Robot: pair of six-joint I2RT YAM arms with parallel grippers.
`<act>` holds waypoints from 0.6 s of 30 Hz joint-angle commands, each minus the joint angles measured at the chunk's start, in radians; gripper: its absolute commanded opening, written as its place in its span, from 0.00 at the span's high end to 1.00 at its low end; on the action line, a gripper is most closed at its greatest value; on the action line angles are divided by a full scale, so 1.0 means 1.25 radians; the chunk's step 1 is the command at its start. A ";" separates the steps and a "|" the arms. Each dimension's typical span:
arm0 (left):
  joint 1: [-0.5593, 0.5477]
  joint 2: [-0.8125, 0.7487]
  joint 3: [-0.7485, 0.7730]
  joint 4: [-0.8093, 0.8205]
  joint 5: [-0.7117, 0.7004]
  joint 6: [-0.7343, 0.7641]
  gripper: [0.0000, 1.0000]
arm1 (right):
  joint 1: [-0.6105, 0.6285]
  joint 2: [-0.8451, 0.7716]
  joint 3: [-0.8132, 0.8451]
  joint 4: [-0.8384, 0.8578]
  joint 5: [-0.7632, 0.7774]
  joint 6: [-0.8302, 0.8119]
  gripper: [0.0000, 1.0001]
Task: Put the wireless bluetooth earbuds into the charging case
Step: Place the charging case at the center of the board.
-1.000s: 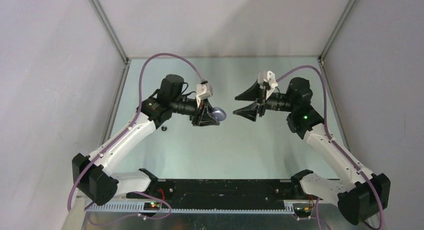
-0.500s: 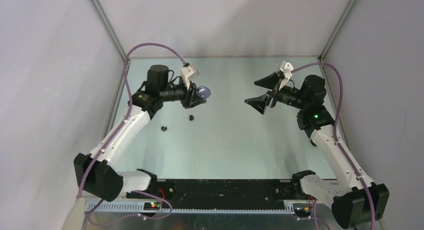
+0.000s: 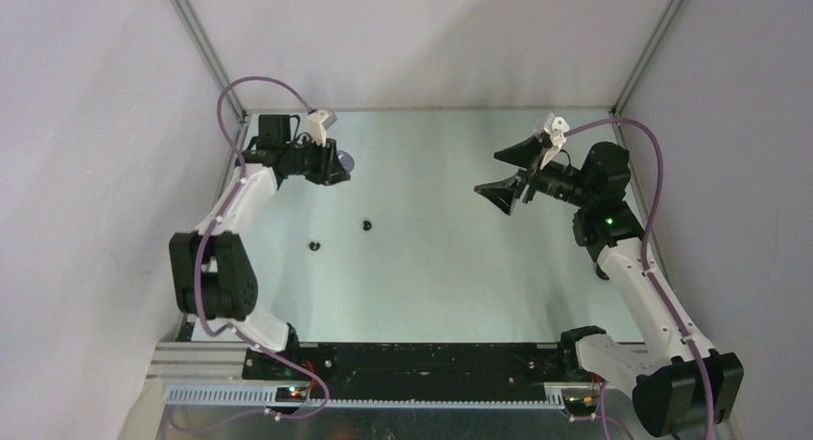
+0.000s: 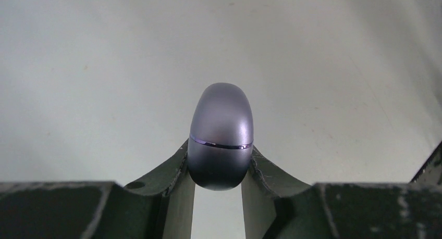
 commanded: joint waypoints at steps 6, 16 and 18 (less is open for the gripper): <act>0.129 0.175 0.075 -0.057 -0.019 -0.087 0.85 | -0.020 0.002 -0.002 0.034 -0.020 0.009 0.01; 0.201 0.241 0.024 -0.074 -0.137 -0.107 0.80 | -0.022 -0.004 -0.004 0.034 -0.029 0.009 0.01; 0.203 0.275 0.041 -0.110 -0.133 -0.096 0.79 | -0.024 -0.008 -0.004 0.036 -0.031 0.012 0.01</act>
